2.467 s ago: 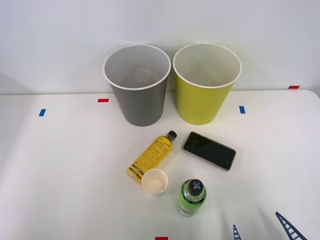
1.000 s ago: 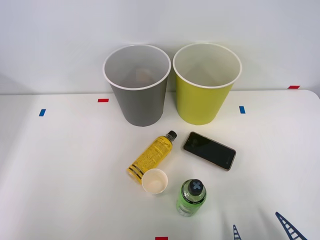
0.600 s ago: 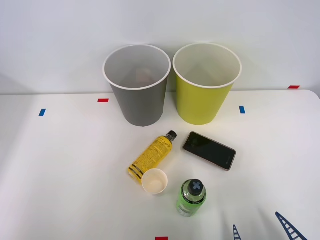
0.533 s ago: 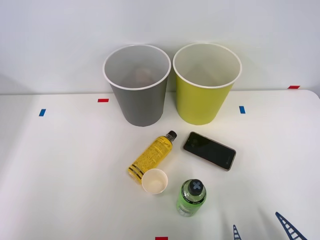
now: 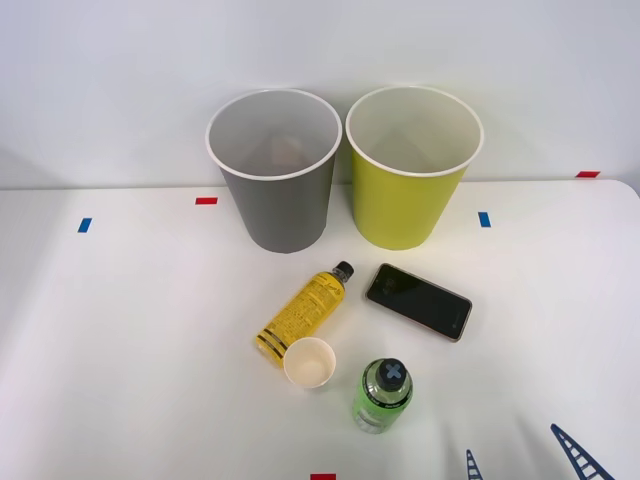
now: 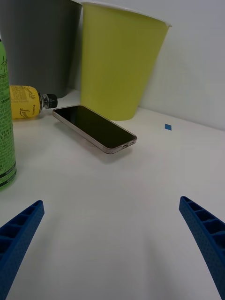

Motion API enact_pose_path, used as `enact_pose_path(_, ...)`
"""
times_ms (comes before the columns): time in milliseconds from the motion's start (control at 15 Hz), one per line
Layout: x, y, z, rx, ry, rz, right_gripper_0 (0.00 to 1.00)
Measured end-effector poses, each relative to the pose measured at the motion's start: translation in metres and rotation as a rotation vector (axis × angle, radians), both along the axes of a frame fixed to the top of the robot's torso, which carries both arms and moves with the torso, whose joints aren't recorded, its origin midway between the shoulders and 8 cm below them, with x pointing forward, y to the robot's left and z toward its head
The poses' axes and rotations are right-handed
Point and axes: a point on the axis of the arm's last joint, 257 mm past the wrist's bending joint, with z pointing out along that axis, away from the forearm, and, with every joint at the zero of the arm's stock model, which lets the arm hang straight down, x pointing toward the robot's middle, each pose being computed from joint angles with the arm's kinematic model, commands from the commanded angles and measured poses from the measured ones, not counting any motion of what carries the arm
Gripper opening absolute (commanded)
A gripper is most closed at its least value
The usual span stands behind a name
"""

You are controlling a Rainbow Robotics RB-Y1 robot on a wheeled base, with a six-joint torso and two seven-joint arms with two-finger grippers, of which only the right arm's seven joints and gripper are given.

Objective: Put cans in the gray bin, plastic bottles in the light green bin

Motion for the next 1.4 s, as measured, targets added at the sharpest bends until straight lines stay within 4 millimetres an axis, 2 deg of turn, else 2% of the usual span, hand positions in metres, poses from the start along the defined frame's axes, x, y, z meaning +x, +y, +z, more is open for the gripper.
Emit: enact_pose_path(1400,0.0000,0.0000,0.0000,0.000,0.000,0.000,1.00)
